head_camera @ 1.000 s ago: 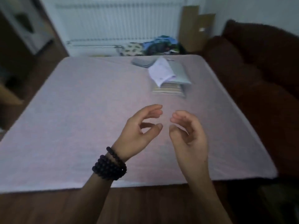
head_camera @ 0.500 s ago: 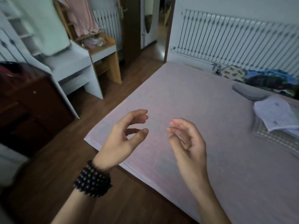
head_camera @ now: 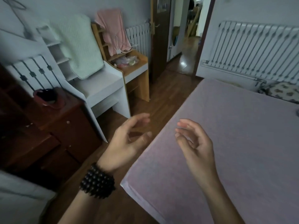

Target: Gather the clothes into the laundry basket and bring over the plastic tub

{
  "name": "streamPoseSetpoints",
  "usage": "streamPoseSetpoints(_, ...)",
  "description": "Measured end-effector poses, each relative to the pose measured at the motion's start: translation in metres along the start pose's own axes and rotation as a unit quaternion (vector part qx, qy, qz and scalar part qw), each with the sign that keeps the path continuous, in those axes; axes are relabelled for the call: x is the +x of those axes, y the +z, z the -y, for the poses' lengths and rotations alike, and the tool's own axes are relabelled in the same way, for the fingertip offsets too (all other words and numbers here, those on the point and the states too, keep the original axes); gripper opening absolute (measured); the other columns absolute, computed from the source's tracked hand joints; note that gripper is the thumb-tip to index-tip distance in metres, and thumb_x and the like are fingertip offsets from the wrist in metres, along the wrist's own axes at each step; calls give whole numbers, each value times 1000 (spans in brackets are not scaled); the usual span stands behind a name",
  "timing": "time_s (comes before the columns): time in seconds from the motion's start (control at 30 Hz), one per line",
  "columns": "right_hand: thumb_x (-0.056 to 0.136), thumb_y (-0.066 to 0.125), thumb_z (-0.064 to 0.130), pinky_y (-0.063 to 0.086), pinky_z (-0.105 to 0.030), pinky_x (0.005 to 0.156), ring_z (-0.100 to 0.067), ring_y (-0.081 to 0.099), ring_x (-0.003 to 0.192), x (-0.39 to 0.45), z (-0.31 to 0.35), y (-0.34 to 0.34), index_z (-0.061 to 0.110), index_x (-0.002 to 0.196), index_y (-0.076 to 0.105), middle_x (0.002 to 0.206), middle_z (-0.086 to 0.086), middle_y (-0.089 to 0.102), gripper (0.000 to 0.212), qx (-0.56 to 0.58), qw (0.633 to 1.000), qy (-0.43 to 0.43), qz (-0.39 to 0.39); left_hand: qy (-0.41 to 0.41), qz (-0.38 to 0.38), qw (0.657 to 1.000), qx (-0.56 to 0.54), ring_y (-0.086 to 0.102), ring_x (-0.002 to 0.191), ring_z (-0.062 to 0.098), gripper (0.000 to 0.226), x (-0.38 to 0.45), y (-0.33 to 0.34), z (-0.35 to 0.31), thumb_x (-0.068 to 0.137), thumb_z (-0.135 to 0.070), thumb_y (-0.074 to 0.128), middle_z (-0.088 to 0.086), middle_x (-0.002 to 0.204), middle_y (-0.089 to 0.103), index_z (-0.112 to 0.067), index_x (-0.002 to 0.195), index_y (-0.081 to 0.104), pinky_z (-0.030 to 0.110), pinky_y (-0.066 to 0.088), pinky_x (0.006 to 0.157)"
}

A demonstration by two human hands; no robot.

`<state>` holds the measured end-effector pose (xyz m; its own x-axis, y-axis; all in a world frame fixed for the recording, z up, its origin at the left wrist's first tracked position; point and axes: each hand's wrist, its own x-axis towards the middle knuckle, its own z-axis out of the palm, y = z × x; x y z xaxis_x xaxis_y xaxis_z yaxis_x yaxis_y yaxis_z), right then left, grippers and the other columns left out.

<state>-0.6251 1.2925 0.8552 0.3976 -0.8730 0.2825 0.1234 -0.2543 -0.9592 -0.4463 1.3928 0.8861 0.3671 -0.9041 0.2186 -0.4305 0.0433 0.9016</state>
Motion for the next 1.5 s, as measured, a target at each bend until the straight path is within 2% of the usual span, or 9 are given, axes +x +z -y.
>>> streamPoseSetpoints(0.2,78,70,39,53,-10,80,-3,67,113,122,-16,124,43,118,65,120,16,70,41,5,1000,9,0,-11,13,1000,-9,60,121,19,48,124,-117,60,86,-31,69,-5,128,63,-31,132,56,47,51,101)
streamPoseSetpoints(0.47,91,69,13,57,-19,86,-4,67,109,253,-77,240,27,121,66,116,15,69,34,-71,991,19,-111,30,89,996,-8,56,118,-3,46,298,-204,163,89,-29,65,-16,124,62,-35,134,53,38,54,98)
streamPoseSetpoints(0.67,86,65,30,59,-25,89,-3,68,104,362,-100,275,25,120,66,110,20,69,35,-140,969,44,-199,54,164,984,-52,58,120,0,47,440,-218,203,92,-22,64,-10,127,63,-27,137,53,28,48,103)
streamPoseSetpoints(0.8,92,66,19,60,-24,90,1,66,105,455,-148,272,22,123,65,107,25,68,31,-158,958,56,-231,55,201,977,-40,56,122,2,49,548,-196,240,92,-22,64,-9,133,60,-28,139,51,28,48,102)
streamPoseSetpoints(1.0,93,66,23,57,-20,91,5,64,108,631,-224,234,27,128,63,116,29,64,35,-164,945,65,-274,69,245,967,-2,52,125,1,51,755,-139,290,92,-25,63,-13,139,54,-36,139,47,34,52,97)
streamPoseSetpoints(1.13,92,67,22,57,-18,88,4,66,108,758,-244,199,26,126,65,114,26,67,35,-161,938,65,-301,85,267,960,1,51,121,-8,49,901,-100,292,92,-30,62,-21,137,53,-41,138,46,16,45,93)
streamPoseSetpoints(1.27,88,64,35,56,-14,87,7,65,108,863,-262,161,29,126,64,115,29,65,39,-172,928,73,-322,95,299,949,-13,54,120,-7,48,1022,-59,294,92,-31,63,-24,131,55,-37,137,48,13,44,92)
streamPoseSetpoints(1.37,91,64,29,56,-15,88,4,65,109,948,-295,123,30,127,63,120,25,65,36,-201,914,75,-344,95,318,942,-50,58,120,1,45,1122,-17,308,92,-25,64,-15,132,60,-35,134,52,21,47,97)
streamPoseSetpoints(1.5,92,65,19,55,-12,85,5,65,109,1064,-337,72,34,121,64,117,27,66,32,-211,897,76,-380,106,360,924,-73,59,112,-10,41,1261,46,329,91,-25,65,-18,124,64,-34,131,57,6,48,86)
